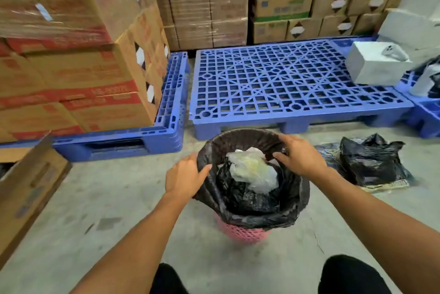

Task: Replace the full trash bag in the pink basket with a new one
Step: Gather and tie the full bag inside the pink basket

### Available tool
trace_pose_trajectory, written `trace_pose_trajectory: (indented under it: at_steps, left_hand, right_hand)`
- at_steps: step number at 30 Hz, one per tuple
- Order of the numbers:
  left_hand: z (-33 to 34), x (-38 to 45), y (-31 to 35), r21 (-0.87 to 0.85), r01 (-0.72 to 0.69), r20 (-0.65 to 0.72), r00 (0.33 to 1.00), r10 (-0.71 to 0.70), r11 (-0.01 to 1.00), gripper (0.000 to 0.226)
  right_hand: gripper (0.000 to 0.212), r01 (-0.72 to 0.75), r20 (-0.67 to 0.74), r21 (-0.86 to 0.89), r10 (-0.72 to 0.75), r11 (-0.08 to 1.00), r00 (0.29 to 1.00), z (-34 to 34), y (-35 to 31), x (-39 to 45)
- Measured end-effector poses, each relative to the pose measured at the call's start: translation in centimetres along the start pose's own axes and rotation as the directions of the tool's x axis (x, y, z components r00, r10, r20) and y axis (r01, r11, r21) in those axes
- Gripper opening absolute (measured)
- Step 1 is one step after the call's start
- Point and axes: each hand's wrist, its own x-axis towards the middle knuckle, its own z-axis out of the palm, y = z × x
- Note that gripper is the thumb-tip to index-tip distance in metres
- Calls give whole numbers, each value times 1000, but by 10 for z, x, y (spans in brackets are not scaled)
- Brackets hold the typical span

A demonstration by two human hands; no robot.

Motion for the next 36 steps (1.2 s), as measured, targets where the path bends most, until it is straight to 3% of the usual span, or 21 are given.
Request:
trace_pose_trajectory:
  at_steps: [4, 11, 20, 28, 32, 36]
  left_hand:
    - [26, -2, -6, -26, 36, -59, 998, -37, 999, 54]
    - [33, -6, 3, -24, -15, -41, 999, 14, 1000, 48]
    - [51, -14, 1, -52, -34, -63, 998, 31, 998, 42]
    - [54, -10, 3, -84, 3, -78, 997, -10, 996, 44]
    - [53, -5, 6, -239, 28, -101, 993, -54, 970, 51]
    - [49, 2, 19, -397, -55, -131, 991, 3, 916, 52]
  right_hand:
    - [47, -73, -144, 144, 94, 987, 985, 28, 20, -21]
    - [44, -310, -99, 326, 358, 893, 928, 39, 55, -33]
    - [42, -411, -51, 562, 526, 718, 849, 67, 62, -24]
    - [31, -383, -224, 458, 522, 802, 823, 64, 63, -22]
    - [31, -295, -305, 353, 407, 888, 861, 53, 58, -18]
    - [24, -161, -293, 322, 259, 933, 920, 50, 48, -17]
